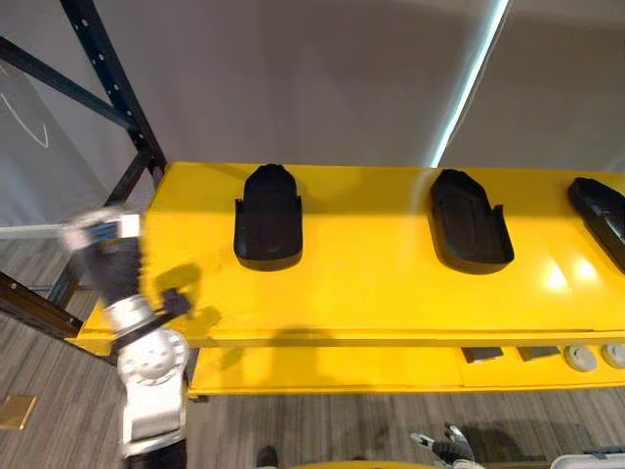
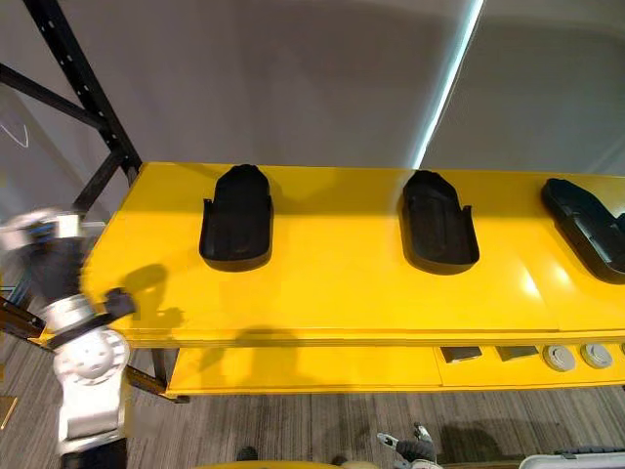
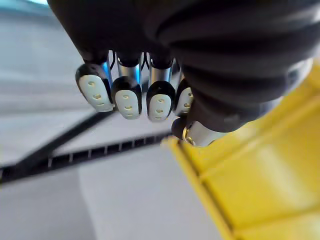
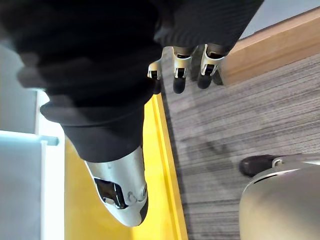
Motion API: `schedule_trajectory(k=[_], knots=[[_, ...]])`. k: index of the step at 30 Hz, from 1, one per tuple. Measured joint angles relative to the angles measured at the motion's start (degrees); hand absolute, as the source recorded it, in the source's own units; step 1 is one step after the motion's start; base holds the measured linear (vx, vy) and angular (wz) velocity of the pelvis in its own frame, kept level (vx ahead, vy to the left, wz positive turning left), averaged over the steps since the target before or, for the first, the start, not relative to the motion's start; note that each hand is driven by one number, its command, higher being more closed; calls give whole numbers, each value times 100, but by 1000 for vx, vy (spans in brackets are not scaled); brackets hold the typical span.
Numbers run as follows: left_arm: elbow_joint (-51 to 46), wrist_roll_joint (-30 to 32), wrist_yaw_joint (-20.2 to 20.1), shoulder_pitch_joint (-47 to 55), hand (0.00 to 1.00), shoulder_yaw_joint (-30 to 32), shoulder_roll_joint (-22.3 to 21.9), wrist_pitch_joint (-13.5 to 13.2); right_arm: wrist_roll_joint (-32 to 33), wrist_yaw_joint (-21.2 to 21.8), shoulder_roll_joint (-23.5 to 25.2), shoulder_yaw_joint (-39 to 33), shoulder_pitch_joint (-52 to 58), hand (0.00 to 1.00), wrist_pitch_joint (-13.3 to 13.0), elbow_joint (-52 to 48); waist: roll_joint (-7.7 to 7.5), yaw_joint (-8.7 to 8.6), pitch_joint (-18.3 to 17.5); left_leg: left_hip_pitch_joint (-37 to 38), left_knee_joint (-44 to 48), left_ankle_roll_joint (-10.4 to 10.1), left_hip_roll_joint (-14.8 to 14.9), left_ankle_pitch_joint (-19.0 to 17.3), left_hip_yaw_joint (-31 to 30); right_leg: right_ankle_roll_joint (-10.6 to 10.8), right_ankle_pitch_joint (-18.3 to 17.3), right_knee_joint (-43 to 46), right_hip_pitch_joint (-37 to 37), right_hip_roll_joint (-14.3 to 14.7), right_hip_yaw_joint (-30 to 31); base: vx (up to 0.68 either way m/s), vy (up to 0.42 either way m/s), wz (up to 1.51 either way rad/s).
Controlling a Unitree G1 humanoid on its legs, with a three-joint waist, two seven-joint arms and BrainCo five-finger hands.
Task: Walk over and take plastic housings, then place them on the shelf
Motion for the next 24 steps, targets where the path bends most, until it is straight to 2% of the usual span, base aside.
schedule_trajectory(k=[2,4,6,8,9,10,13,15,18,21,24], knots=[[17,-195,324,235,100,497,-139,-3,-1,-1,5,-40,4,0,0,0,-4,65,7,-1,1,0,1,-2,-17,-2,-33,48,3,0,-13,-15,-9,6],[90,-383,497,533,100,668,-211,19,-1,-7,19,-90,55,0,-1,-7,-29,148,9,-16,28,19,1,-60,-4,-11,-87,105,9,-4,-16,-27,-2,4],[394,-533,475,936,100,704,-309,92,-9,-13,37,-123,115,0,1,-57,-52,291,-2,-37,134,22,5,-148,3,-15,-122,141,29,-11,-31,1,1,5],[794,-628,415,1149,100,684,-342,192,-14,-15,81,-119,119,0,7,-147,-62,294,-8,-99,265,41,13,-228,14,-12,-143,169,35,-24,-76,5,-2,7],[1171,-728,251,1295,100,617,-381,312,-16,-16,142,-114,125,0,21,-281,-62,293,-6,-113,347,35,23,-280,25,-13,-149,169,58,-24,-78,0,0,0],[1535,-772,-5,1404,0,561,-436,462,-26,-11,202,-82,124,0,30,-387,-67,300,-5,-130,462,42,42,-365,54,-15,-154,168,87,-23,-75,12,-6,-6],[2755,-845,-592,1496,0,167,-473,722,-55,9,291,61,123,0,61,-697,-86,306,-13,-217,737,35,83,-553,119,-16,-172,176,104,-56,-78,11,3,-10],[3485,-839,-976,1479,0,-167,-486,849,-55,11,308,61,132,0,113,-842,-92,290,-18,-206,792,8,69,-545,128,31,-207,217,112,-96,-79,40,10,-2],[4516,-842,-1432,1369,0,-550,-547,937,-52,18,346,60,137,0,156,-933,-119,284,-34,-169,771,22,37,-554,158,60,-237,251,112,-157,-71,38,12,-2],[5354,-836,-1547,1147,0,-660,-584,976,-49,19,380,58,138,0,166,-910,-116,286,-36,-137,701,30,-21,-550,159,86,-253,252,109,-209,-50,0,0,0],[5738,-834,-1549,1102,0,-708,-570,990,-49,16,379,53,130,0,170,-864,-97,288,-35,-59,633,39,-41,-543,224,92,-257,254,108,-220,37,24,21,-11]])
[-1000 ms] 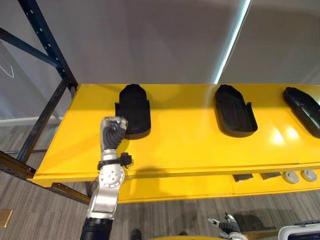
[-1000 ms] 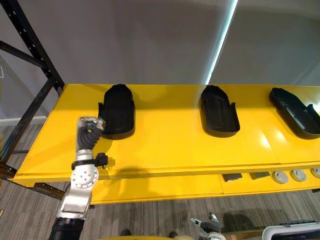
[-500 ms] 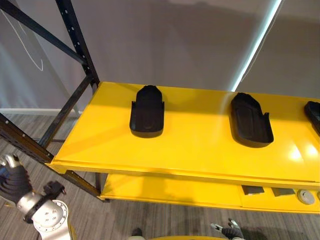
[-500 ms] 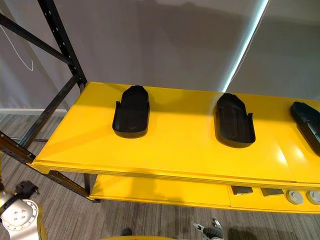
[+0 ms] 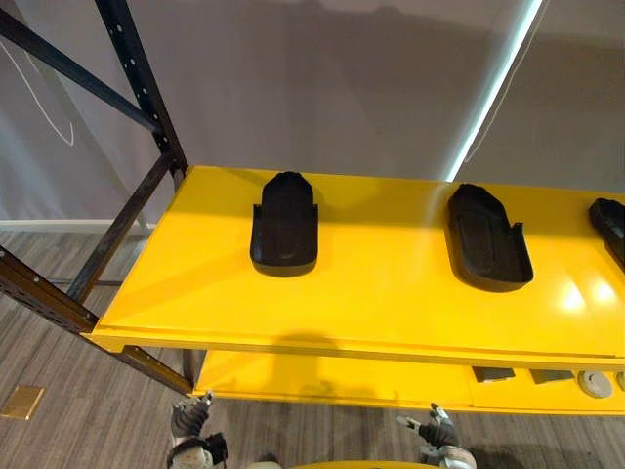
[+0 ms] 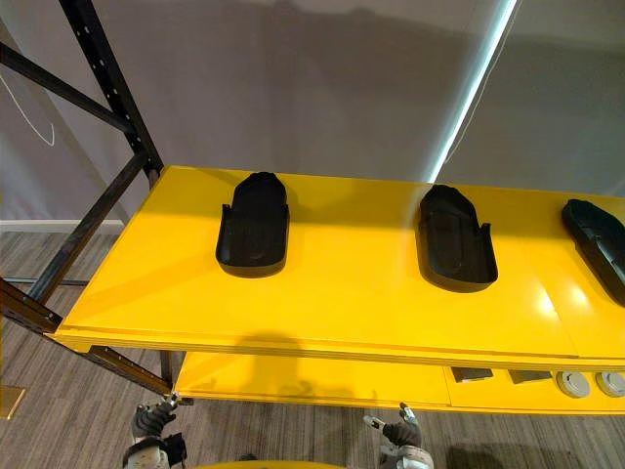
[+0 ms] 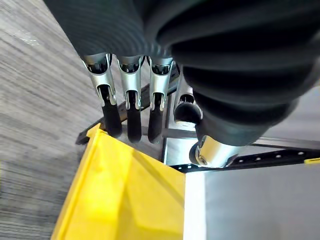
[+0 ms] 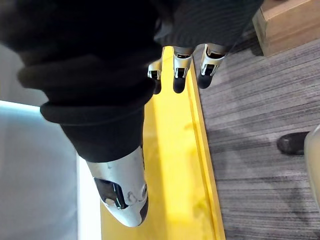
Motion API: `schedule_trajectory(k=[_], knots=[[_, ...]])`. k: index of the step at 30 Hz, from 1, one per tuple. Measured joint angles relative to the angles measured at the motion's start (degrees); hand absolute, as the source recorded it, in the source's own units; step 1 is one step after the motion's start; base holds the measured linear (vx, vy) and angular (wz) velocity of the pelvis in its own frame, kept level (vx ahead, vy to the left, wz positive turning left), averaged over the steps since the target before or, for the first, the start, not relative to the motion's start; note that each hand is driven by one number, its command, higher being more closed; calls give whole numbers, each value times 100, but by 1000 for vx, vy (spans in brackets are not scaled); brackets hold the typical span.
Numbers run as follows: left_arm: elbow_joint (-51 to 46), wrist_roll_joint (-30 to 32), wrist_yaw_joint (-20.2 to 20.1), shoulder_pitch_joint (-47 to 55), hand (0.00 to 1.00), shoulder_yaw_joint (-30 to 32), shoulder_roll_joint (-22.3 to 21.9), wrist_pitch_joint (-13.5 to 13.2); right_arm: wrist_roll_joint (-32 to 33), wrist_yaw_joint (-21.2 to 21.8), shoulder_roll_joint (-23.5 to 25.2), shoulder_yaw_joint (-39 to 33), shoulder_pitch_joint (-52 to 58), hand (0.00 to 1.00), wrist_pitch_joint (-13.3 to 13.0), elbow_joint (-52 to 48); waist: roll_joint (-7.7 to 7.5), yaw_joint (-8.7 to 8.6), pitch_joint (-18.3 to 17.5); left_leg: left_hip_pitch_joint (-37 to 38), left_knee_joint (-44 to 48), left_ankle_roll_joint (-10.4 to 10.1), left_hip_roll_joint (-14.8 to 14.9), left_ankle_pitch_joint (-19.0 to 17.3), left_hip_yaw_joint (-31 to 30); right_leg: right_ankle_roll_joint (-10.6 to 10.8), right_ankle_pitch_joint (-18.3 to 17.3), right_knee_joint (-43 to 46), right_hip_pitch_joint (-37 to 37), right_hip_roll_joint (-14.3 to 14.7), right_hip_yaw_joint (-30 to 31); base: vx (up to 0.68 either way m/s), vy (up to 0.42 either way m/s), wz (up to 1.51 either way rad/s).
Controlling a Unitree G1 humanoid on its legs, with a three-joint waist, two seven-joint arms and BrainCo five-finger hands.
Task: Walk over and take plastic housings, then place them on the shelf
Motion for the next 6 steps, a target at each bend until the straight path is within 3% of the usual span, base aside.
schedule_trajectory(k=[6], knots=[[719,10,-7,-172,0,-115,39,19,2,-11,-53,-45,-50,0,35,259,84,-14,30,91,-127,21,-82,64,-69,15,-12,-2,-13,-11,2,4,3,-1]])
